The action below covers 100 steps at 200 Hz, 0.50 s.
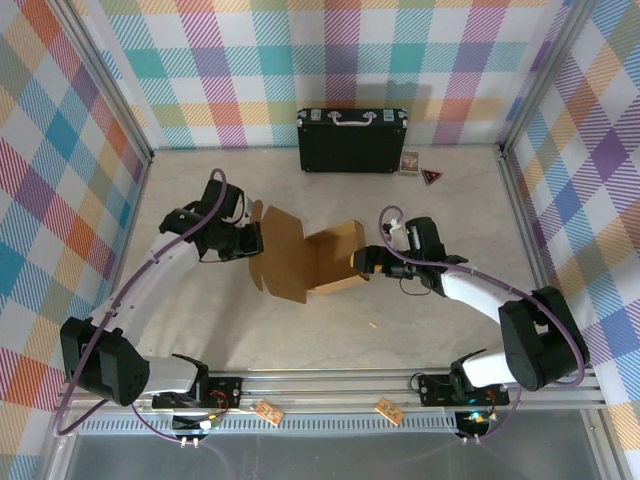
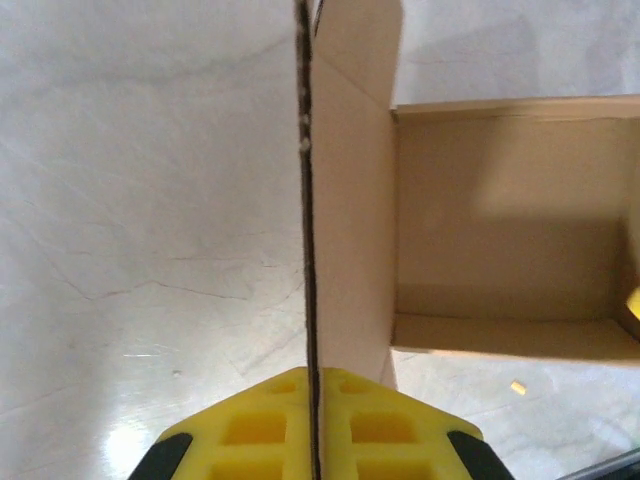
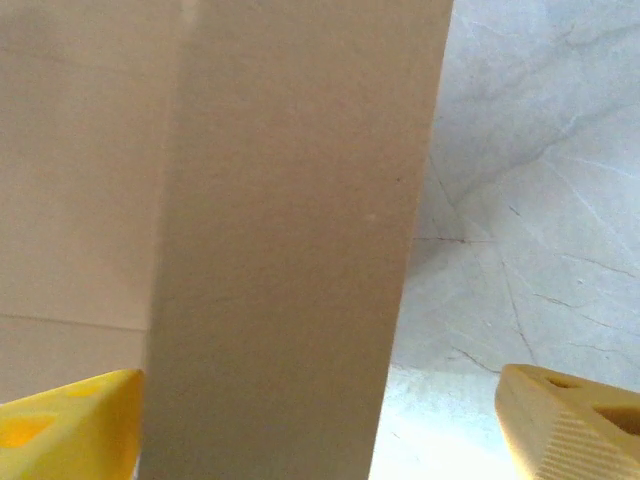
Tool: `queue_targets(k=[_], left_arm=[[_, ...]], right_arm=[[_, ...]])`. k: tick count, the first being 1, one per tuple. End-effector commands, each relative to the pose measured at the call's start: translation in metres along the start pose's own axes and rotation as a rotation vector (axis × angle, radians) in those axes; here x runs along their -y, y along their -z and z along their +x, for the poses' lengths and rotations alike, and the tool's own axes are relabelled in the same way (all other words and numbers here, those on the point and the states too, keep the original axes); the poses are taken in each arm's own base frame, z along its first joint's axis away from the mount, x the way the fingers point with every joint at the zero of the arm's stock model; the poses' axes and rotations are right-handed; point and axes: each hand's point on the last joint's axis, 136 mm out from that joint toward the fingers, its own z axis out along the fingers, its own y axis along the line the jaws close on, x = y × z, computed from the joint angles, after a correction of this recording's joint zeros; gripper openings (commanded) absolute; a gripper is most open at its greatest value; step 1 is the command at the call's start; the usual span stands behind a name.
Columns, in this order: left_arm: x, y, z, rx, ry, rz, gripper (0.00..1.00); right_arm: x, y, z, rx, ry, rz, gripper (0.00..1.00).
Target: Fold the paper box
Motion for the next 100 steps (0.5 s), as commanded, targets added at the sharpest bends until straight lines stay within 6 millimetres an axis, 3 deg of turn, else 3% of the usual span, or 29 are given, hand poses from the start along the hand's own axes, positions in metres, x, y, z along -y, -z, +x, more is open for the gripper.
queue_targets(k=[1, 39, 80, 100], left_arm=[[-0.005, 0.025, 0.011, -0.036, -0.189, -0.059, 0.00], [0.002, 0.037, -0.005, 0.024, -0.459, -0.067, 0.00], [0.056, 0.040, -0.006, 0.066, -0.879, 0.131, 0.00], [0.074, 0.037, -0.003, 0.035, -1.032, 0.219, 0.00]], right_arm=[[-0.007, 0.008, -0.014, 0.024, 0.071, 0.004, 0.92], [-0.008, 0.024, -0.028, 0.097, 0.169, 0.061, 0.99], [-0.011, 0.059, -0.059, 0.361, 0.260, 0.145, 0.99], [-0.023, 0.063, -0.061, 0.351, 0.353, 0.120, 0.99]])
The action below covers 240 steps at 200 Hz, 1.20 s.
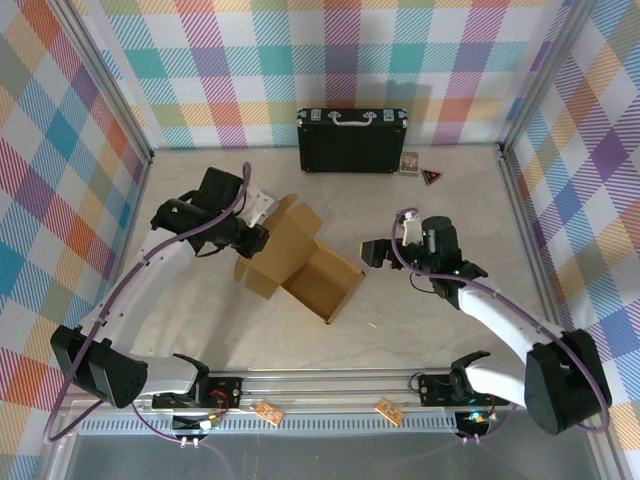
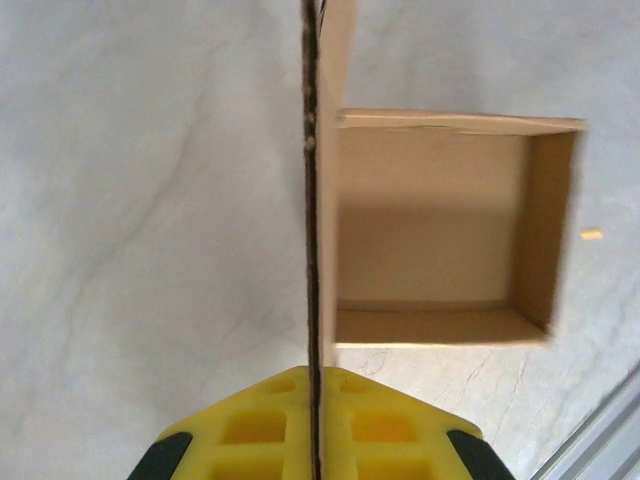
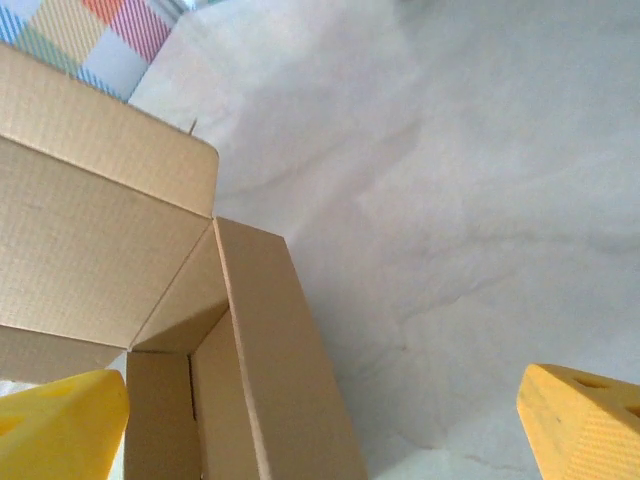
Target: Fold the paper box
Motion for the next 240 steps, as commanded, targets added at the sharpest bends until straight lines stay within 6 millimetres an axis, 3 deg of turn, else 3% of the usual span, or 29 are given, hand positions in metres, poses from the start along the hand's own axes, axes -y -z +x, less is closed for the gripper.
queue_targets(k=[1, 25, 44, 58, 111, 191, 240], left_arm=[[0.025, 0.002, -0.021, 0.038, -0.306, 0.132, 0.00], [0.031, -0.008, -0.027, -0.020, -0.421, 0.176, 0.00], [0.032, -0.020, -0.024, -0.090, -0.474, 0.222, 0.00], [0.027, -0.031, -0.025, -0.132, -0.492, 0.220, 0.00], [0.024, -0.054, -0.019, -0.241, -0.601, 0.300, 0.00], [0.015, -0.036, -0.047, -0.177, -0.628, 0.155, 0.00], [0.027, -0.029, -0.056, -0.143, -0.705, 0.102, 0.02]], right_arm=[[-0.001, 0.005, -0.018, 0.070, 0.113, 0.012, 0.99], [-0.035, 0.004, -0.012, 0.052, 0.216, -0.199, 1.00], [-0.048, 0.002, -0.008, 0.054, 0.291, -0.288, 0.95], [-0.051, -0.001, -0.009, 0.061, 0.339, -0.314, 0.88], [-0.061, -0.005, -0.010, 0.129, 0.395, -0.385, 0.86], [-0.071, 0.000, -0.003, 0.135, 0.490, -0.414, 0.86], [-0.066, -0.009, -0.005, 0.155, 0.574, -0.385, 0.84]])
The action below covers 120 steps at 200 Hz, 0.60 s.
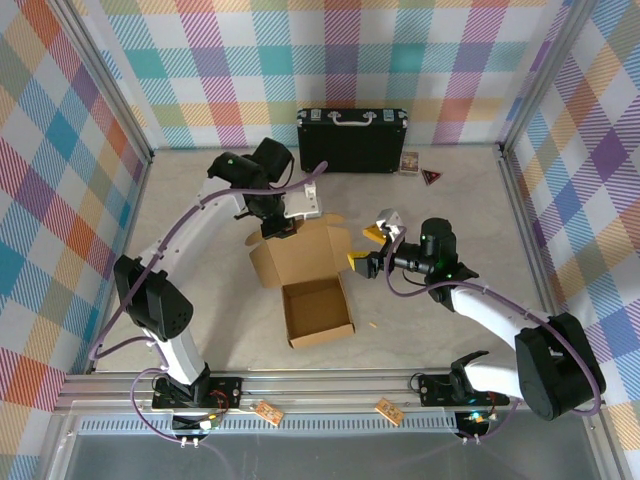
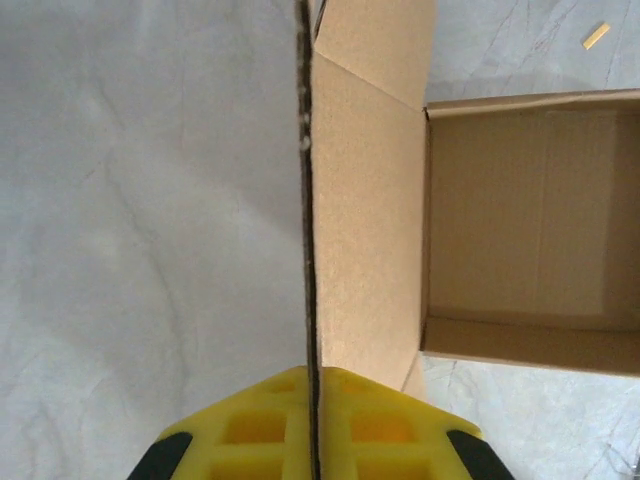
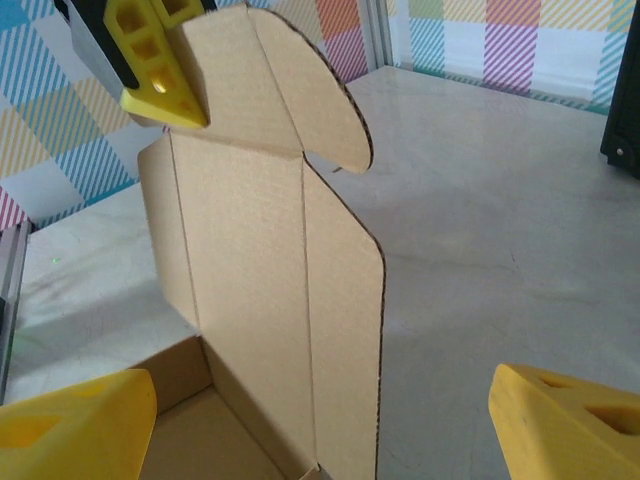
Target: Fold the paper box
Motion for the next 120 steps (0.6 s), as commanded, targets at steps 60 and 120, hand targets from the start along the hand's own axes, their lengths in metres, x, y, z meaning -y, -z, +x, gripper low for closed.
queue_targets(k=[60, 120], left_arm=[[0.008, 0.034, -0.026, 0.087, -0.101, -0.123, 0.23], [-0.004, 0.041, -0.037, 0.137, -0.071, -0.186, 0.42]], right_arm=[[0.010, -0.020, -0.013, 0.097, 0.190, 0.008, 0.73], [0.018, -0.035, -0.005, 0.103, 0.227, 0.006, 0.65]])
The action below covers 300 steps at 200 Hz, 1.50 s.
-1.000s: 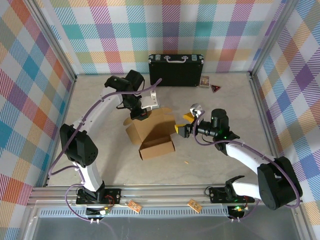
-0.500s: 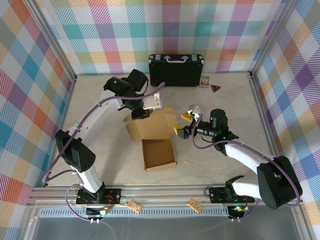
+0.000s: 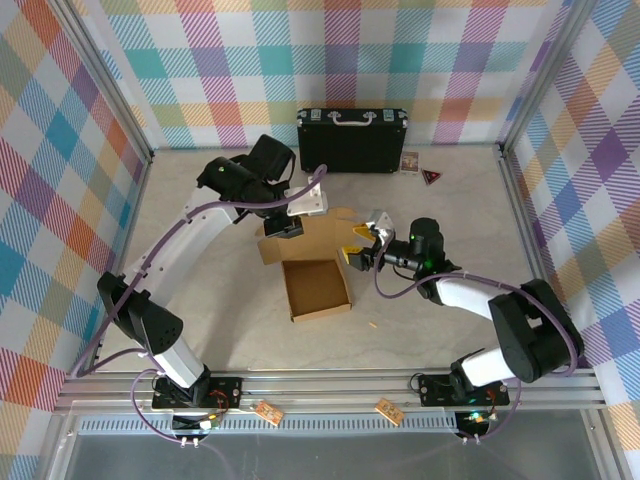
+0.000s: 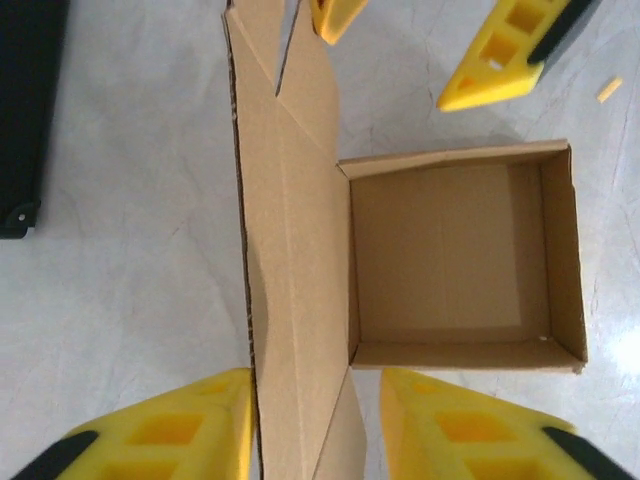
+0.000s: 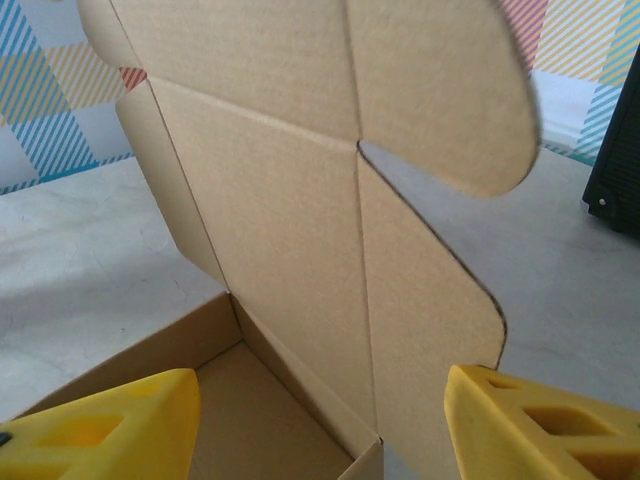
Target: Fold the paper box
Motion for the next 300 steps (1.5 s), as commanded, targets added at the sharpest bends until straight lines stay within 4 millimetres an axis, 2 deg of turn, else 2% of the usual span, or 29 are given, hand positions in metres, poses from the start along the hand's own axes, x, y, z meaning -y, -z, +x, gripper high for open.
queue_targets(k=[1, 24, 39, 49, 69, 89, 109, 127, 150, 170, 189, 203, 238, 253, 267, 300], left_arm=[[-0.006, 0.008, -0.008, 0.036, 0.006, -0.053, 0.42], [-0.024, 0.027, -0.017, 0.110, 0.098, -0.179, 0.43], [-0.036, 0.051, -0.024, 0.230, 0.209, -0.285, 0.48], [-0.044, 0.069, -0.023, 0.324, 0.306, -0.379, 0.52], [-0.051, 0.110, -0.005, 0.522, 0.528, -0.566, 0.62], [-0.042, 0.127, 0.025, 0.641, 0.731, -0.657, 0.69], [-0.026, 0.114, 0.060, 0.604, 0.896, -0.675, 0.72], [-0.012, 0.094, 0.095, 0.525, 1.046, -0.691, 0.73], [0.011, 0.054, 0.108, 0.519, 1.086, -0.592, 0.70], [0.020, 0.034, 0.124, 0.520, 1.124, -0.595, 0.70], [0.015, 0.030, 0.135, 0.537, 1.141, -0.664, 0.70], [0.015, 0.025, 0.145, 0.522, 1.163, -0.704, 0.70], [0.016, 0.019, 0.160, 0.515, 1.191, -0.753, 0.70], [0.013, 0.021, 0.183, 0.470, 1.265, -0.859, 0.71], [0.010, 0.024, 0.212, 0.420, 1.350, -0.975, 0.72], [-0.006, 0.013, 0.234, 0.420, 1.458, -0.992, 0.73]], right_arm=[[0.002, -0.006, -0.016, 0.064, 0.089, -0.001, 0.65], [0.012, -0.011, -0.016, 0.059, 0.099, 0.030, 0.63], [0.017, -0.011, -0.019, 0.078, 0.114, 0.061, 0.64], [0.024, -0.011, -0.019, 0.081, 0.118, 0.098, 0.69], [0.034, -0.013, -0.015, 0.066, 0.130, 0.145, 0.73], [0.039, -0.015, -0.015, 0.069, 0.141, 0.156, 0.78], [0.044, -0.021, -0.014, 0.065, 0.143, 0.153, 0.80], [0.048, -0.025, -0.015, 0.070, 0.136, 0.140, 0.79], [0.041, -0.029, -0.013, 0.074, 0.127, 0.080, 0.71], [0.037, -0.031, -0.013, 0.086, 0.106, 0.048, 0.60], [0.034, -0.033, -0.013, 0.090, 0.092, 0.026, 0.47], [0.036, -0.032, -0.012, 0.093, 0.082, 0.043, 0.34], [0.034, -0.029, -0.013, 0.114, 0.087, 0.077, 0.11], [0.034, -0.027, -0.013, 0.115, 0.095, 0.094, 0.00], [0.035, -0.026, -0.011, 0.117, 0.099, 0.115, 0.00], [0.031, -0.022, -0.010, 0.127, 0.100, 0.109, 0.00]])
